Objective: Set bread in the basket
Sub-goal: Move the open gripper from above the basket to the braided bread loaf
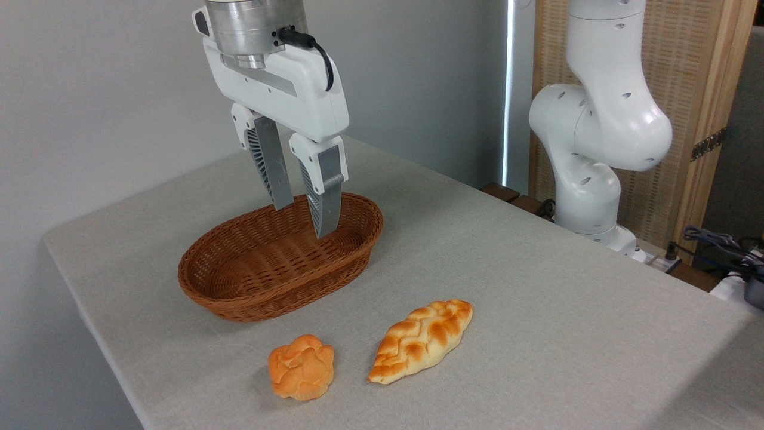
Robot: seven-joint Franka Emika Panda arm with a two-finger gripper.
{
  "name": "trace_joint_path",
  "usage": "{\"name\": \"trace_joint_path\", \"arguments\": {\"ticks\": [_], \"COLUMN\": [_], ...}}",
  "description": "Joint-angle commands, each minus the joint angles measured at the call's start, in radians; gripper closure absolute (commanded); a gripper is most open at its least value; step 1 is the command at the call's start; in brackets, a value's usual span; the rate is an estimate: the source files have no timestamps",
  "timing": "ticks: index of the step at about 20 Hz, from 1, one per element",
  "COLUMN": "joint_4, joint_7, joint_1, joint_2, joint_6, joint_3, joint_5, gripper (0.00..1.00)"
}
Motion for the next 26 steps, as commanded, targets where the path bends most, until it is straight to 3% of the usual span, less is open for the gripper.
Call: {"name": "trace_joint_path", "arguments": {"ticks": [1,9,16,20,23,26], "joint_4": [-0.018,-0.055,-0.263,-0.432,-0.517,-0.596], "joint_7": [-0.007,0.001,0.042,0.099,0.100,0.100], "joint_1": [-0.005,-0.005,0.005,0.032,0.038,0.043], "joint_2": [-0.004,-0.029,-0.134,-0.223,-0.234,-0.234], "joint_6": [-0.033,-0.024,0.095,0.207,0.281,0.364], "joint_3": [-0.006,-0.008,-0.005,0.007,0.007,0.030], "joint_5": [-0.003,-0.002,0.012,0.015,0.093,0.110], "gripper": [0.00,0.00,0.00,0.00,0.00,0.00]}}
